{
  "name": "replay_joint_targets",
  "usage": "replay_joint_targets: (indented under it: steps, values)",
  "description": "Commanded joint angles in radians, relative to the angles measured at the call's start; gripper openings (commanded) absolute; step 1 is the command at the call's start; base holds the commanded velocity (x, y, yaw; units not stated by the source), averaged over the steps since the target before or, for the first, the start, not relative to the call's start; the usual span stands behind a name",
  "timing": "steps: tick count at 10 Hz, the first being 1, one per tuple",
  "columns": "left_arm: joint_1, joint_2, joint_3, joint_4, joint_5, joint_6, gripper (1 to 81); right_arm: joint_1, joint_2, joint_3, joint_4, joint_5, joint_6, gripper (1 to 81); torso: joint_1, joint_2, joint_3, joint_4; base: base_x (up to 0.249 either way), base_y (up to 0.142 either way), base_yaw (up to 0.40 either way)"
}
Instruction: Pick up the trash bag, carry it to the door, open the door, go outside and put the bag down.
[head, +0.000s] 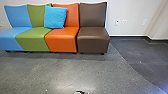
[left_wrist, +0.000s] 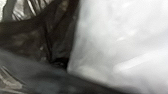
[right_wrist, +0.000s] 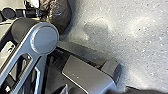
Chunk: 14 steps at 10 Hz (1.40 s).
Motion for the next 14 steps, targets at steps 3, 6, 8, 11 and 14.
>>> replay_joint_targets:
  steps: [3, 6, 8, 11, 14]
  values:
    - [-0.005, 0.001, -0.018, 0.001, 0.114, -0.004, 1.0, 0.075, -0.06, 0.018, 0.024, -0.074, 0.003, 81.1, 0.0, 0.0, -0.001, 0.0, 0.0, 0.0, 0.0]
    - [-0.006, -0.003, -0.018, -0.009, 0.116, -0.007, 1.0, 0.075, -0.058, 0.015, 0.024, -0.074, 0.003, 81.1, 0.0, 0.0, -0.001, 0.0, 0.0, 0.0, 0.0]
    - [-0.005, -0.006, -0.015, -0.004, 0.122, -0.005, 1.0, 0.075, -0.058, 0.015, 0.024, -0.074, 0.003, 81.1, -0.064, 0.1, -0.001, 0.0, 0.0, 0.0, 0.0]
    - [-0.005, -0.013, -0.014, 0.002, 0.128, -0.002, 1.0, 0.056, -0.048, -0.003, 0.025, -0.074, 0.003, 81.1, -0.084, 0.132, -0.001, 0.0, 0.0, 0.0, 0.0]
    - [0.008, -0.024, -0.011, 0.002, 0.13, -0.002, 1.0, 0.039, -0.017, -0.029, 0.027, -0.063, 0.003, 81.1, -0.149, 0.237, -0.002, 0.0, 0.0, 0.0, 0.0]
